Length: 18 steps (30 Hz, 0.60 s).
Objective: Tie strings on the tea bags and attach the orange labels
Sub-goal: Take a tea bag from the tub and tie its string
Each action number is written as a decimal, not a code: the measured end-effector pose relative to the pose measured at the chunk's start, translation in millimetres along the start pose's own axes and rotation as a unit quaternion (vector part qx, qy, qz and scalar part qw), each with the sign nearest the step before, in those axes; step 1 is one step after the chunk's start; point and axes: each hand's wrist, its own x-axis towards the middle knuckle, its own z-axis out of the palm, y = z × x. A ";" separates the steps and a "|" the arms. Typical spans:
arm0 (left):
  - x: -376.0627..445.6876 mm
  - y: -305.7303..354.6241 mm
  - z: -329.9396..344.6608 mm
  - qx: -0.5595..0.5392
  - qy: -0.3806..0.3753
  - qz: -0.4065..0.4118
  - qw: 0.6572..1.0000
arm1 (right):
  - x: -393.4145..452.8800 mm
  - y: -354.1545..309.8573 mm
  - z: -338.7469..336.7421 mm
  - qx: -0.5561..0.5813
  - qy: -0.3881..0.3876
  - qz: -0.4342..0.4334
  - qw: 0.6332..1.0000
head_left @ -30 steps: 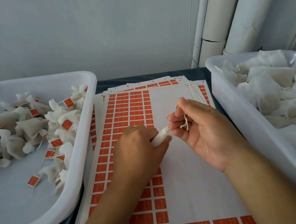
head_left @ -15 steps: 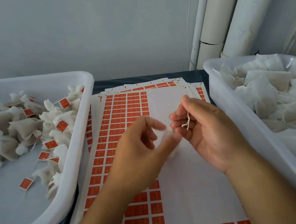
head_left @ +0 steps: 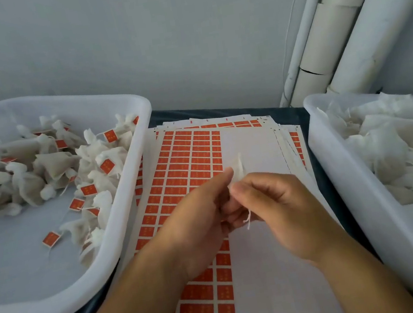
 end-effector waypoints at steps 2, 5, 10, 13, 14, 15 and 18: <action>-2.1 2.7 0.0 -0.031 0.004 -0.008 0.999 | -0.2 2.5 2.2 -0.027 -0.016 0.009 0.999; -1.2 2.5 0.6 -0.076 0.029 -0.009 0.997 | 1.2 3.4 2.9 -0.015 -0.026 0.020 0.999; -2.1 7.4 -4.3 -0.121 0.057 0.012 0.991 | 5.2 -0.8 -1.3 0.233 0.008 0.118 0.965; -1.4 9.5 -3.4 -0.062 0.075 0.034 0.995 | 5.4 0.4 -4.1 0.428 0.031 0.204 0.880; -0.2 8.9 -2.7 -0.028 0.095 0.040 0.994 | 5.8 1.3 -4.9 0.472 0.032 0.215 0.855; 1.3 7.7 -2.6 0.011 0.121 0.039 0.992 | 6.3 2.4 -5.6 0.496 0.033 0.216 0.840; 1.6 4.3 -5.6 0.123 0.140 0.032 0.982 | 7.9 4.0 -7.7 0.493 0.052 0.204 0.844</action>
